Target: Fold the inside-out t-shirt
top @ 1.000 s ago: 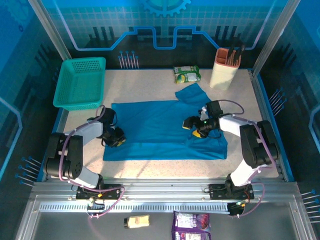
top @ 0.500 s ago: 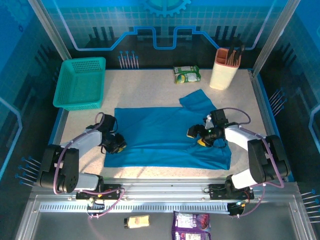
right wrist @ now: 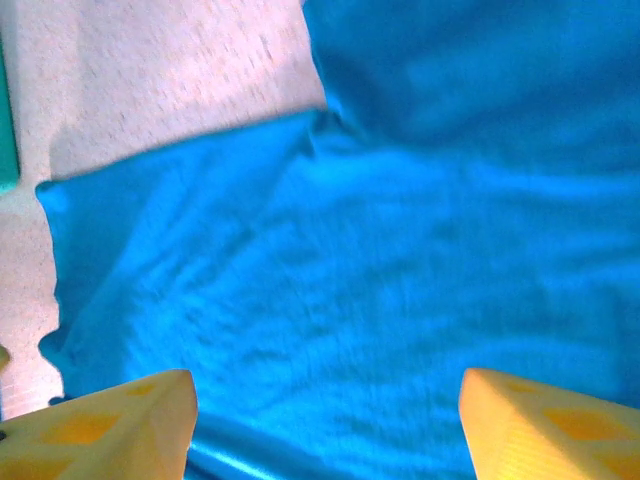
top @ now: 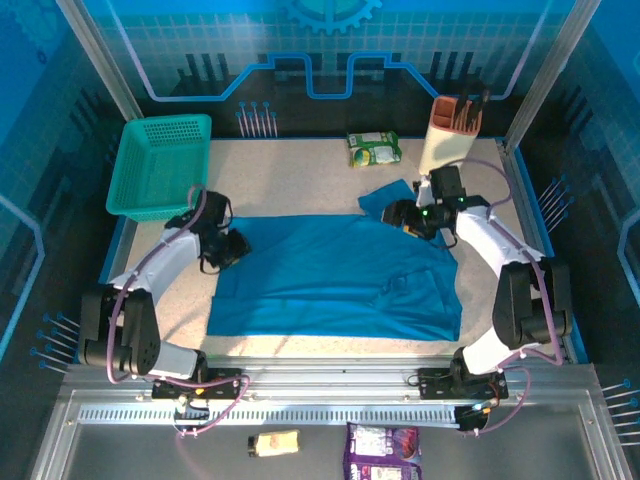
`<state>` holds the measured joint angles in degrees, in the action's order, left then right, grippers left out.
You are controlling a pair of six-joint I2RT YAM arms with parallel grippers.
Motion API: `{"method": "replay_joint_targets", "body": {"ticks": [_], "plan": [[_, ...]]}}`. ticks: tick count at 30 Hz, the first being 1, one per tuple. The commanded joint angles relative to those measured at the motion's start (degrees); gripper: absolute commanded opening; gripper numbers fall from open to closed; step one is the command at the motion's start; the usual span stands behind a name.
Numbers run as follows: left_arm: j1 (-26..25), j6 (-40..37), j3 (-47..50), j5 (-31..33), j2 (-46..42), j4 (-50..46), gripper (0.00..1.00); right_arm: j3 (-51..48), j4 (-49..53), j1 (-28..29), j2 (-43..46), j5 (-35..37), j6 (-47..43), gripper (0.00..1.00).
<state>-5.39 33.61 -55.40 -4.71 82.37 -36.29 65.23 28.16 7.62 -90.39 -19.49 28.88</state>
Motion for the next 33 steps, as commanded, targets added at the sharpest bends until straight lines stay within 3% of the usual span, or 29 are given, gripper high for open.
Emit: {"method": "replay_joint_targets", "body": {"ticks": [1, 8, 15, 26, 33], "plan": [[0.8, -10.0, -7.4, 6.0, 4.4, -2.6, 0.34, 3.2, 7.3, -1.1, -2.5, 1.8, -6.8, 0.70], [1.2, -19.1, -27.1, 16.2, 22.0, -9.4, 0.32, 4.5, 7.7, -1.6, -2.4, 1.5, -6.9, 0.70], [3.0, -20.9, -39.9, 17.8, 35.6, -12.6, 0.28, 3.3, 8.2, -1.9, -0.5, 1.7, -6.7, 0.70], [4.7, -21.2, -44.3, 18.8, 43.2, -15.3, 0.31, 3.0, 9.0, -2.1, 1.4, 1.7, -5.8, 0.70], [6.3, -21.2, -43.8, 13.6, 44.6, -14.9, 0.29, 3.0, 9.3, -2.1, 1.6, 1.7, -5.8, 0.70]]}}
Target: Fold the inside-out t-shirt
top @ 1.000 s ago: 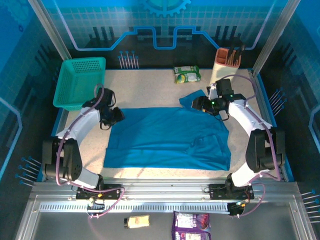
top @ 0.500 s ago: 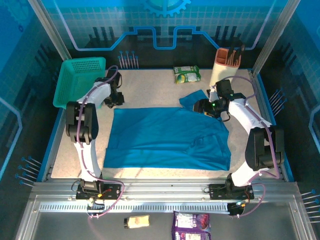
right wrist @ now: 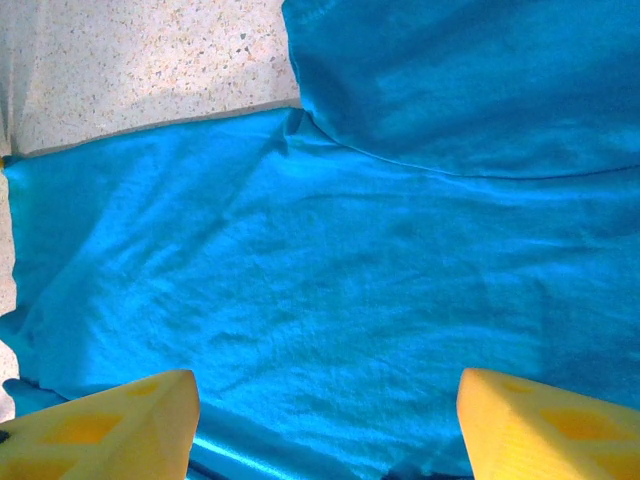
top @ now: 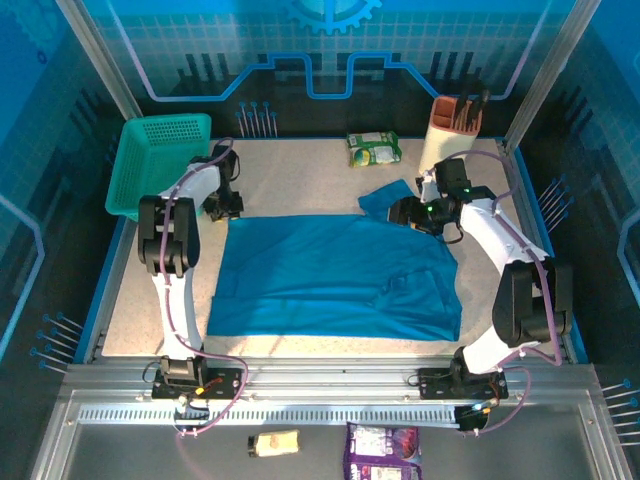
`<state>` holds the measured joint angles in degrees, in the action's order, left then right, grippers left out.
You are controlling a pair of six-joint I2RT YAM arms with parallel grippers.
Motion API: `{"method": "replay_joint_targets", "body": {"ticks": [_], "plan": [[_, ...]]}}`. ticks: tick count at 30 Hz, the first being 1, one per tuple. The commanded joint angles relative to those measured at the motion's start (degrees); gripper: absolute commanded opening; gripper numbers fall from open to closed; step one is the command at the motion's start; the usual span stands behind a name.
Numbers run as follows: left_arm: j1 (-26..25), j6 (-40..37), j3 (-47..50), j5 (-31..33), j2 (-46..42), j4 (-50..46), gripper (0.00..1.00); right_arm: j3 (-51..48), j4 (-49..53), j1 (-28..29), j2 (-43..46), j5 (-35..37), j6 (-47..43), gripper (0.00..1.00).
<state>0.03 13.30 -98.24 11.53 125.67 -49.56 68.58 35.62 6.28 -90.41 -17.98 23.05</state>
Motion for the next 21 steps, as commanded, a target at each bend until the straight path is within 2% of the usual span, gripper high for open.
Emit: {"method": "replay_joint_targets", "body": {"ticks": [1, 7, 11, 21], "plan": [[0.9, -0.9, -1.0, -3.0, 1.5, -1.4, 0.29, -0.2, 1.8, -0.7, 1.6, 0.2, 0.0, 0.70], [0.9, -1.3, -1.6, -5.0, 2.8, -0.9, 0.26, 0.2, 1.8, -0.7, 0.9, 0.1, 0.0, 0.70], [0.6, -0.8, -1.3, -8.4, 2.5, -0.4, 0.24, 0.2, 1.8, -0.7, 0.9, -0.1, -0.1, 0.70], [-0.2, -0.7, -0.6, -3.0, 1.7, -0.6, 0.29, 0.5, 1.7, -0.7, 0.8, -0.2, -0.1, 0.70]]}}
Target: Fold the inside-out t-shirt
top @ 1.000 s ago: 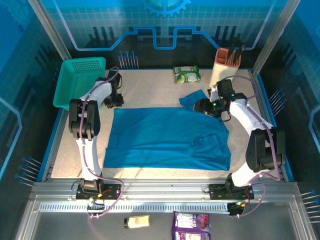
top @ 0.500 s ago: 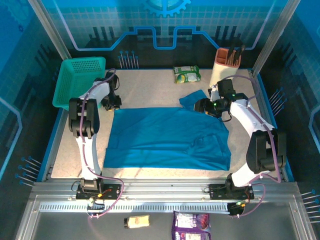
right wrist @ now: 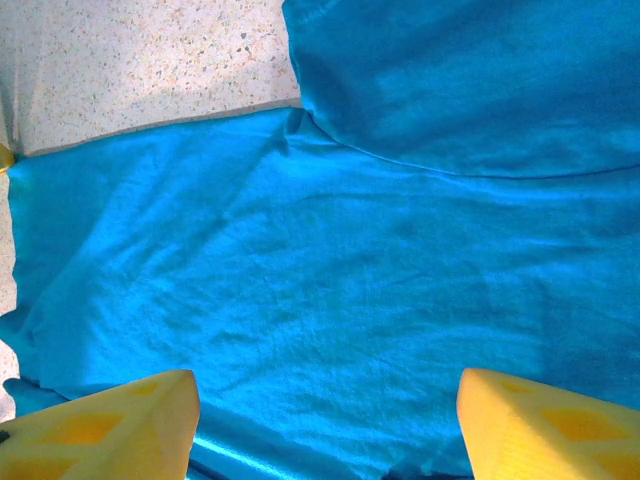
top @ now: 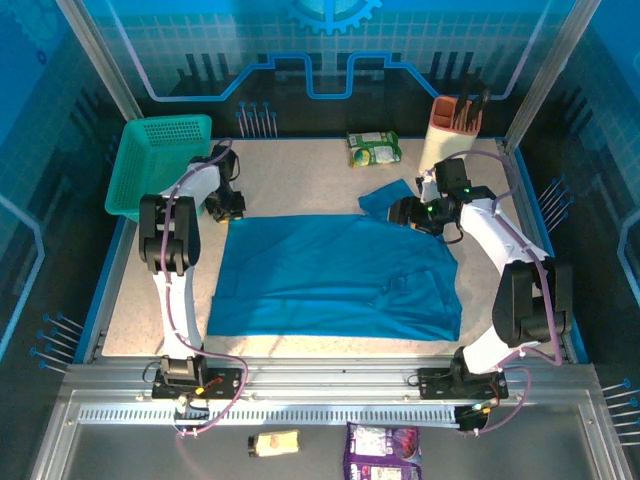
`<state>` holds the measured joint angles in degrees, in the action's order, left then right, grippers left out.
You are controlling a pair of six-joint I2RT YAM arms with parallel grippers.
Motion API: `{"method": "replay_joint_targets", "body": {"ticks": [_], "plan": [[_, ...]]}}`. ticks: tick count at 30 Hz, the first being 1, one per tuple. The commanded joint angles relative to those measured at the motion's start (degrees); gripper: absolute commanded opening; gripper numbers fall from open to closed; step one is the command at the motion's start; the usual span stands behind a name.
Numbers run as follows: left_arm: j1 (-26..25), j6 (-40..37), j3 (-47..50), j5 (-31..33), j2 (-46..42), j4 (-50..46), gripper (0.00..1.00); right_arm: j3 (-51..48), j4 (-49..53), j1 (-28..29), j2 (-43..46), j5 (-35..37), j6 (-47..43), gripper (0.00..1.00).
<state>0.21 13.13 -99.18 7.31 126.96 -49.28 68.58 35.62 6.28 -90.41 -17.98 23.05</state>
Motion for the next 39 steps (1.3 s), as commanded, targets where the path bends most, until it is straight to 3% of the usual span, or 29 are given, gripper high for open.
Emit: {"method": "replay_joint_targets", "body": {"ticks": [1, 13, 19, 23, 28, 34, 39], "plan": [[-0.4, -0.5, 0.0, 0.8, 0.7, -1.0, 0.29, 0.5, 1.6, -0.7, 0.8, -0.3, -0.1, 0.70], [-0.4, -0.3, -0.9, 0.1, 2.9, -1.2, 0.21, 0.7, 0.6, -0.9, -0.7, 0.2, -0.6, 0.70], [-0.3, -0.8, -0.3, 0.0, 1.8, -0.3, 0.06, 3.9, -0.5, -0.9, -5.2, 2.7, -3.9, 0.69], [-0.4, -1.2, -0.3, -1.1, 0.0, 0.3, 0.00, 9.4, 0.4, -1.1, -11.0, 8.0, -9.6, 0.66], [-0.5, -1.2, 0.3, -2.4, -1.8, 0.9, 0.00, 20.0, 3.5, -1.1, -20.9, 16.3, -17.3, 0.60], [-1.0, -1.0, 1.3, -3.0, -3.1, 1.1, 0.00, 32.3, 5.1, -0.9, -32.5, 21.5, -22.9, 0.46], [-1.6, -1.4, 2.0, -2.8, -3.4, 1.2, 0.00, 41.1, 7.1, -0.4, -40.3, 26.4, -26.3, 0.40]]}}
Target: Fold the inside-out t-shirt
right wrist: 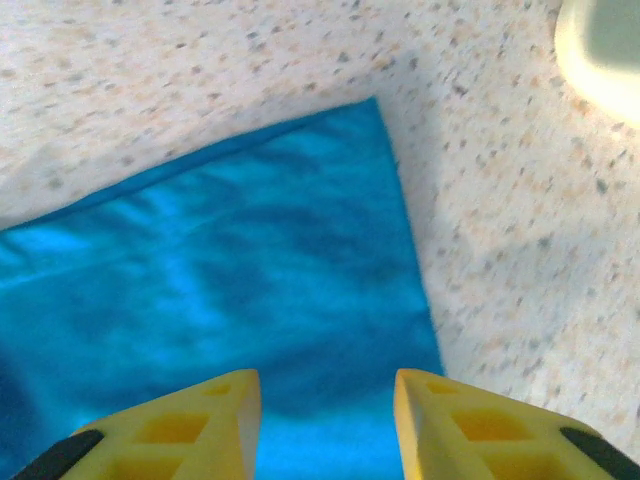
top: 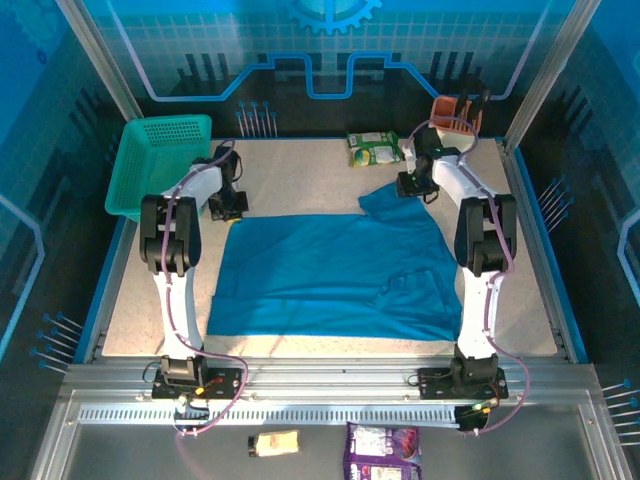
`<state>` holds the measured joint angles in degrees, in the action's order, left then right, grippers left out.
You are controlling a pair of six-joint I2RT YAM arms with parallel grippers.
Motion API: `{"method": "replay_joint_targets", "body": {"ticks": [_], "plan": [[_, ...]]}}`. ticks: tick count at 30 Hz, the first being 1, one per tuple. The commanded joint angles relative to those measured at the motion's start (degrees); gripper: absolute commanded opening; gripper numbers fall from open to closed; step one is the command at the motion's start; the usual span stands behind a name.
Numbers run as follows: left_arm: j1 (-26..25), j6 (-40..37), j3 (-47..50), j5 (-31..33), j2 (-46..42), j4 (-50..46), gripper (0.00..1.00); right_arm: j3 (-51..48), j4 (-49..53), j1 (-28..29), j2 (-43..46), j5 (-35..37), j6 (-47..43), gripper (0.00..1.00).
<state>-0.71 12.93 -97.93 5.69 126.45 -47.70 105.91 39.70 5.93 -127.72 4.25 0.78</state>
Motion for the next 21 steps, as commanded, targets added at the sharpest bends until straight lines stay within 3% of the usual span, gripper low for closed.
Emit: {"method": "replay_joint_targets", "body": {"ticks": [1, 10, 17, 21], "plan": [[-0.8, -1.3, 0.7, -1.1, -2.9, -0.4, 0.00, 5.4, 3.3, -0.1, -4.4, 4.6, -4.6, 0.39], [-2.2, -1.1, 2.1, -0.5, -3.3, 0.1, 0.00, 19.3, 10.7, -0.6, -16.9, 2.9, -6.6, 0.36], [-2.0, -0.4, 2.3, 0.2, -3.9, 1.0, 0.00, 18.1, 9.4, -0.8, -15.4, 2.1, -5.4, 0.07], [-1.2, 0.1, 0.2, 1.0, -4.4, 1.0, 0.00, 18.9, 9.1, -0.9, -12.5, 3.7, -4.9, 0.00]]}}
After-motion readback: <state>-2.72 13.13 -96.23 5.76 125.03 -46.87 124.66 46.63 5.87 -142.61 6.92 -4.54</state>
